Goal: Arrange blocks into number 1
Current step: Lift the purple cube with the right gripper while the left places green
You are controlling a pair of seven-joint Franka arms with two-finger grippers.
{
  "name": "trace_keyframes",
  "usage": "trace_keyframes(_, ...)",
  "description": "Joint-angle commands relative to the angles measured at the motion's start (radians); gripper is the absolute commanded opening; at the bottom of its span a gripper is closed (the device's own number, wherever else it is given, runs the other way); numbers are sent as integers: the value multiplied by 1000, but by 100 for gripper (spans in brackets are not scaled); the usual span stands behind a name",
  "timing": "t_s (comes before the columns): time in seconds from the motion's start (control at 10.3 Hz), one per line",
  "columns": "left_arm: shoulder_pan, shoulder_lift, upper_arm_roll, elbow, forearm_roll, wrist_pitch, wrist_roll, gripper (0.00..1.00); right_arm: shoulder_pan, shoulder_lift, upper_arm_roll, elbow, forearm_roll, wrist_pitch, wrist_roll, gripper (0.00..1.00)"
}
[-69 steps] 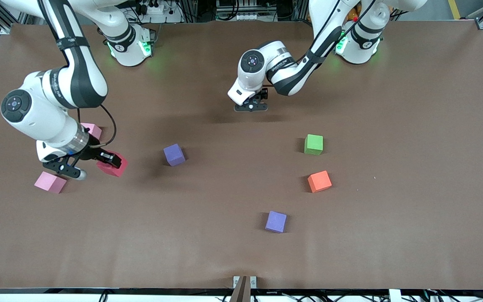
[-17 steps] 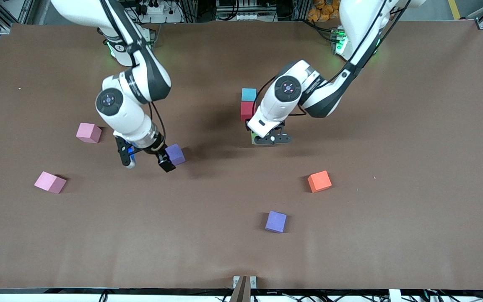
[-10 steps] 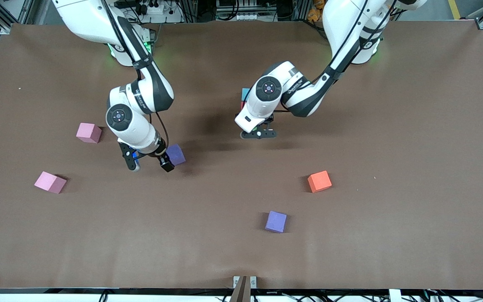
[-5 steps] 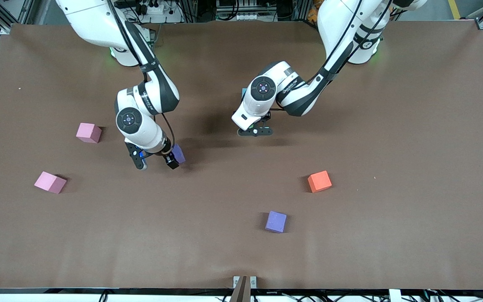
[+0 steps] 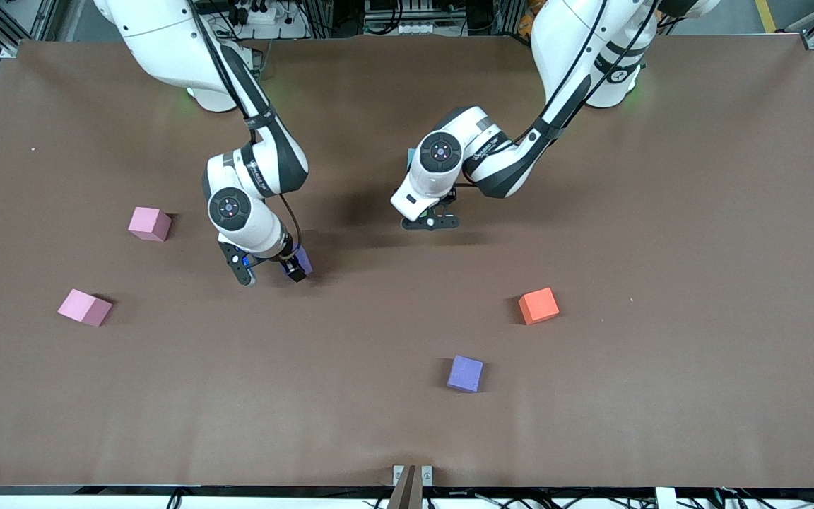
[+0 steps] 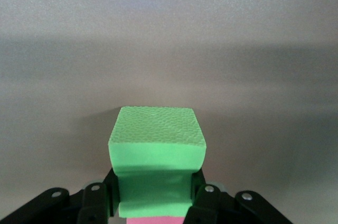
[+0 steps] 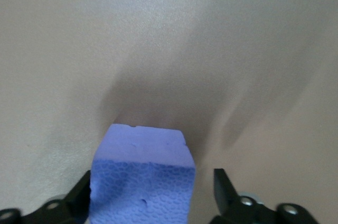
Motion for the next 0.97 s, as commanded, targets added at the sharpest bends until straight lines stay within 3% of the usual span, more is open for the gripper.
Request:
trace_keyframes(0.0, -19, 6, 12, 20, 27, -13, -34, 0, 0, -7, -5, -11, 12, 7, -23, 59)
trace_keyframes(0.1, -19, 6, 12, 20, 27, -13, -34, 0, -2, -12, -5, -9, 13, 5, -23, 54)
trace_keyframes(0.49, -19, 16, 12, 22, 29, -5, -34, 0, -37, -96, -5, -12, 15, -18, -173, 53)
trace_keyframes(0.58, -19, 16, 12, 22, 29, -5, -34, 85, -39, -125, -5, -9, 13, -56, -225, 53)
trace_keyframes(0.68, -16, 7, 12, 22, 27, -5, -48, 100, -37, -156, -7, -9, 7, -77, -316, 54)
trace_keyframes(0.87, 9, -64, 15, 16, 29, -28, -71, 100, -39, -194, -7, -9, 6, -91, -474, 54)
